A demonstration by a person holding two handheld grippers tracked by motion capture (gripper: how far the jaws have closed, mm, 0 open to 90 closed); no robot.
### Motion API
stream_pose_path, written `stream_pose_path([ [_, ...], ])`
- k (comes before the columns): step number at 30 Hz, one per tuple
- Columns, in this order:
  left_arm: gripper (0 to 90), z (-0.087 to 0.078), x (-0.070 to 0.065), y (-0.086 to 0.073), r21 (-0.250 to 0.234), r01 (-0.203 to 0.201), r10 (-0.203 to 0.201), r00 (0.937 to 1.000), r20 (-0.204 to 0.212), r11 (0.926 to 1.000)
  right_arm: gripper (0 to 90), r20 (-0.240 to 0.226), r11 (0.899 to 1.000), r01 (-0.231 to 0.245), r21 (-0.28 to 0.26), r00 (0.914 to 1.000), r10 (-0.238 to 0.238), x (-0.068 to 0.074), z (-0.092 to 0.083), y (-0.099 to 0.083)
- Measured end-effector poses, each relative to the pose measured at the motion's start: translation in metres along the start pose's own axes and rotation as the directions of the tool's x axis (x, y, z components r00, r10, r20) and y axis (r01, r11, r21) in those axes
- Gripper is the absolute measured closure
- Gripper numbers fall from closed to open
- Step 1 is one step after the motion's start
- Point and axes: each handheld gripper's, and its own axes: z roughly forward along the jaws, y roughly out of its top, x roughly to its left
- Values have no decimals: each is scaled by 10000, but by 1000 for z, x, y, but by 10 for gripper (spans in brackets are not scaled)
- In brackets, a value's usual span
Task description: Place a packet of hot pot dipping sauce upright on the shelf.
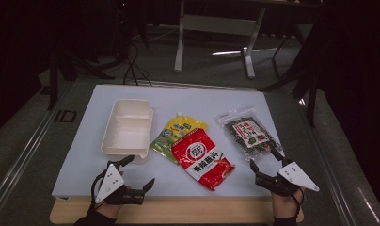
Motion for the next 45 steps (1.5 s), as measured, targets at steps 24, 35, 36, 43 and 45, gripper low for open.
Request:
stream_pose_path([
  [24,22,2,0,0,56,21,-22,9998,173,10000,128,-715,9996,-75,286,9974,95,5,1,24],
  [35,22,2,-1,0,108,5,-7,9999,163,9999,97,-1458,9976,-96,682,9891,195,10,19,53],
  [36,22,1,-1,0,106,1,-3,9999,170,9999,97,-1516,9979,-126,636,9882,221,10,21,56],
  [43,22,1,-1,-1,123,42,-44,9998,172,9999,98,-2031,9961,75,884,9791,107,9,36,70],
  [45,22,2,-1,0,140,23,-26,9997,228,9999,98,-2134,9956,130,933,9769,73,9,41,73],
])
